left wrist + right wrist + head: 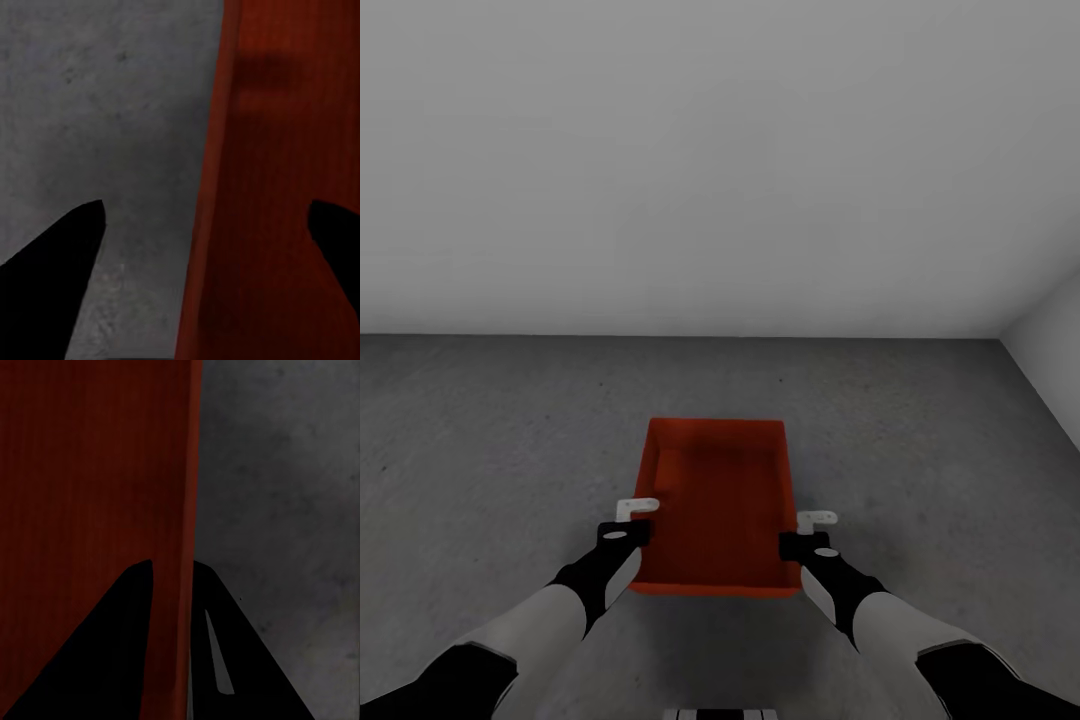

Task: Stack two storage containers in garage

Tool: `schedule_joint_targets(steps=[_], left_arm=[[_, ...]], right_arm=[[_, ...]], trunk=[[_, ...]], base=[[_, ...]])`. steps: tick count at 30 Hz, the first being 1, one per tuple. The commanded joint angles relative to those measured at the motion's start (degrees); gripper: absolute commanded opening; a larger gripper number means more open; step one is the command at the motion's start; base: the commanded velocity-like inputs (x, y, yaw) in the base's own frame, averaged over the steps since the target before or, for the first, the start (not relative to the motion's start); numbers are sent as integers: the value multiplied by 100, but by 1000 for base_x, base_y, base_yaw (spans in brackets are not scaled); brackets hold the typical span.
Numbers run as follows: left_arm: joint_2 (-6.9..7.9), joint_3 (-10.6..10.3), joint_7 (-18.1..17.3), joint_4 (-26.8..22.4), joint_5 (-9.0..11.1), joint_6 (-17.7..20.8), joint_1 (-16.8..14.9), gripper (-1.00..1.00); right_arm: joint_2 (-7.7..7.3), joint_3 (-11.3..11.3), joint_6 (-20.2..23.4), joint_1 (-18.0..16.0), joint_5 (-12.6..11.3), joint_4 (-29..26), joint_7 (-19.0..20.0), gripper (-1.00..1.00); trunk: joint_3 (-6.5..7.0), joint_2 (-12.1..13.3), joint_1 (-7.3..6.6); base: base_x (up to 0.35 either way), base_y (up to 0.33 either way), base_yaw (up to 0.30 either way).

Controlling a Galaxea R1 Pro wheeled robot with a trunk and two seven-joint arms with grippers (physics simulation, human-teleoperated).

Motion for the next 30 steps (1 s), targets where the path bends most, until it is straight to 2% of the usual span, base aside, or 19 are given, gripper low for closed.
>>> schedule_joint_targets(steps=[1, 2, 30], left_arm=[[4, -49, 40, -6, 47, 36, -2, 100], [4, -49, 40, -3, 47, 38, 0, 100], [-10, -49, 31, -34, 47, 7, -3, 100]], right_arm=[[-2, 36, -7, -3, -58, -3, -31, -100], [-4, 36, -9, -3, -58, -3, -31, 100], [0, 36, -6, -3, -49, -3, 11, 100]], trunk=[[-3, -1, -1], [-3, -1, -1], [-3, -1, -1]], base=[[0, 0, 0], [0, 0, 0], [0, 0, 0]])
